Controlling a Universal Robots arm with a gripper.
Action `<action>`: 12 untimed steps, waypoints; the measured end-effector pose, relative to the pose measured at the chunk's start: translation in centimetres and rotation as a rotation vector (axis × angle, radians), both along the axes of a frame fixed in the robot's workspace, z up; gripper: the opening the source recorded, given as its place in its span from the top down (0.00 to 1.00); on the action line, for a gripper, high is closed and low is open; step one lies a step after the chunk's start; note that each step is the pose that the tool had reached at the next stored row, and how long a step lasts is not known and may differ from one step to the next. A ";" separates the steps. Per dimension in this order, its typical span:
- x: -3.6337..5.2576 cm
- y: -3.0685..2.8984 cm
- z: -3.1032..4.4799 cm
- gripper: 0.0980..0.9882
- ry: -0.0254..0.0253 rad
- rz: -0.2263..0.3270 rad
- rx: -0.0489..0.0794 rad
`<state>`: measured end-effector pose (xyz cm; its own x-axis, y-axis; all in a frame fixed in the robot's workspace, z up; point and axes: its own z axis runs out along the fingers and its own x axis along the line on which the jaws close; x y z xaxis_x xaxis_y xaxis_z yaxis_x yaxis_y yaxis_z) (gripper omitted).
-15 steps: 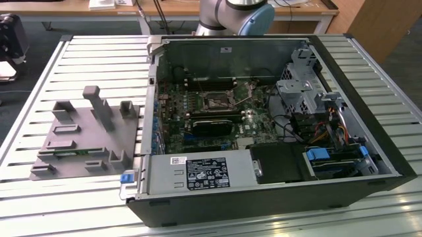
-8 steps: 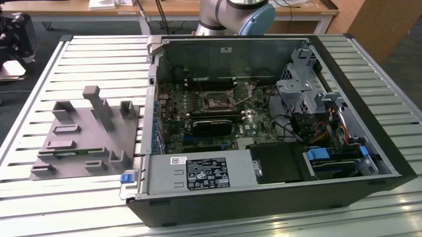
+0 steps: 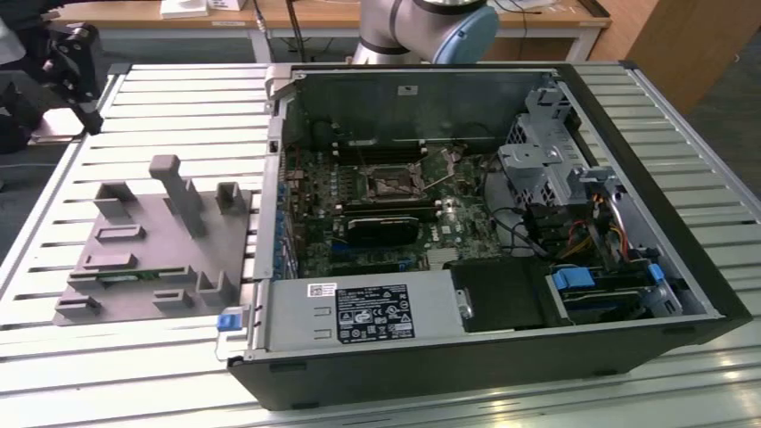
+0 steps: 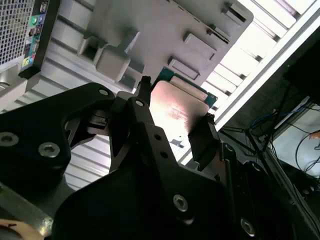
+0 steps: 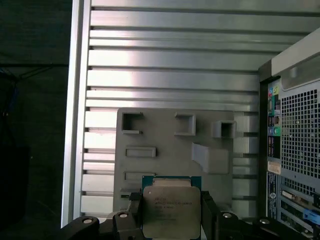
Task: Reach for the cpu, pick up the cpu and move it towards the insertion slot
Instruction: 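Pick up the cpu and move it towards the insertion slot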
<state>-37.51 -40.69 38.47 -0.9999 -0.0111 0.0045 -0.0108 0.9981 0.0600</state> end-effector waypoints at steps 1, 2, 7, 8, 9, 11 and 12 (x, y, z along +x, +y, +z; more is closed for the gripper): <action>0.28 0.00 0.00 0.50 -0.0001 0.000 0.000; 0.54 0.00 -0.01 0.50 -0.0003 0.000 0.000; 1.75 0.00 0.00 0.50 -0.0006 0.000 0.000; 2.01 0.00 0.00 0.50 -0.0006 0.000 0.000; 2.31 0.00 -0.01 0.50 -0.0008 0.000 0.000; 2.87 0.00 0.00 0.50 -0.0009 0.000 0.000; 3.13 0.00 0.00 0.50 -0.0010 0.000 0.000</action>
<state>-34.38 -40.69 38.47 -0.9999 -0.0107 0.0035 -0.0105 0.9981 0.0600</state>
